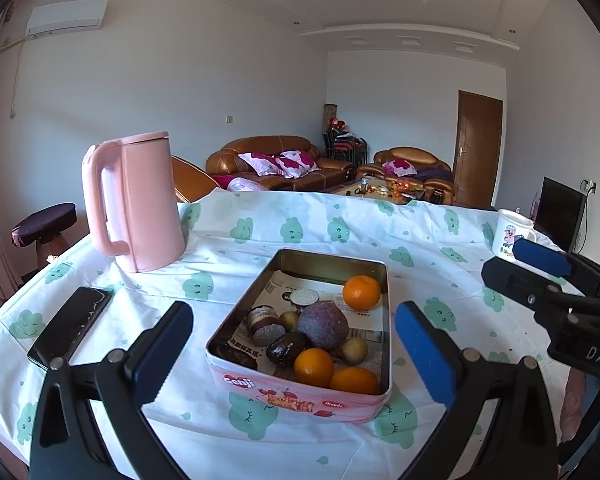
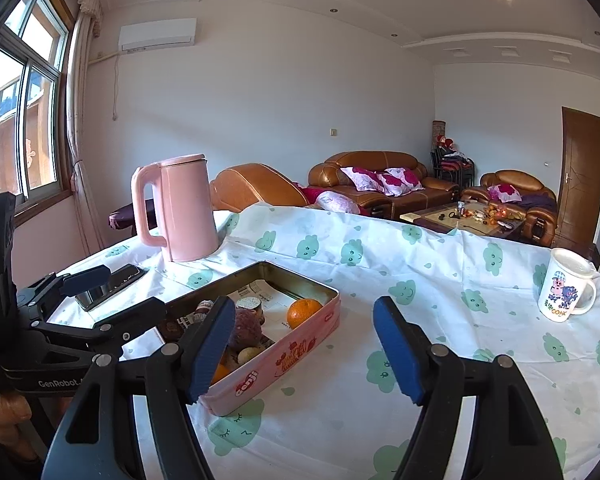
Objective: Organize fruits
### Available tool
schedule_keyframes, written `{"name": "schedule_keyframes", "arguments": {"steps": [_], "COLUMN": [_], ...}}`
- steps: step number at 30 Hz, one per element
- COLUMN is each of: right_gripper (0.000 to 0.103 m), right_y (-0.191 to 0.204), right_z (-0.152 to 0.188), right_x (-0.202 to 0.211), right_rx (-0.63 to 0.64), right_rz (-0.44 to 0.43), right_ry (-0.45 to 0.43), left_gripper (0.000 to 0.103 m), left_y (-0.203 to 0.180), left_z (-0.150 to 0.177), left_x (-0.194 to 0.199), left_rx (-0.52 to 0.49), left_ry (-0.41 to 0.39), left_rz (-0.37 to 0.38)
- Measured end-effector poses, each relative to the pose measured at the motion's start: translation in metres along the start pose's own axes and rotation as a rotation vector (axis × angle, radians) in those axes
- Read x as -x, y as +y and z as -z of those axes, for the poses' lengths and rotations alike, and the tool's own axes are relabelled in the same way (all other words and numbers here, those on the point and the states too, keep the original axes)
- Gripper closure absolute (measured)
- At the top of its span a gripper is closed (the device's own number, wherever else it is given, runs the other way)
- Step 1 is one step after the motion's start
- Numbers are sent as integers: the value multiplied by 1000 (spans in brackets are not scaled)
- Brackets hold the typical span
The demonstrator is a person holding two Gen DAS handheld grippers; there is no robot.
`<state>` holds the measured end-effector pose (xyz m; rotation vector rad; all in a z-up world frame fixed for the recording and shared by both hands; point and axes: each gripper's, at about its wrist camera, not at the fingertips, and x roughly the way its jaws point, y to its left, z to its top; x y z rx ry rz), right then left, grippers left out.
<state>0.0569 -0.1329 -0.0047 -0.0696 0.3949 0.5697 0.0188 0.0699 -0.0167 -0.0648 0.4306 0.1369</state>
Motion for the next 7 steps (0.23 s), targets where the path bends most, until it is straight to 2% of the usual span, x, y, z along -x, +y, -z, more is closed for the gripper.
{"name": "schedule_keyframes", "arguments": {"steps": [7], "right_gripper": [30], "right_y": [-7], "right_z": [5], "right_x": [-1], "right_rx": [-9], "right_rz": [6], "right_ry": [17], "left_gripper": [0], "left_y": [-3], "left_z": [3], "left_x": [-2], "left_rx": [-8], "left_ry": [4], "left_rz": [0]}}
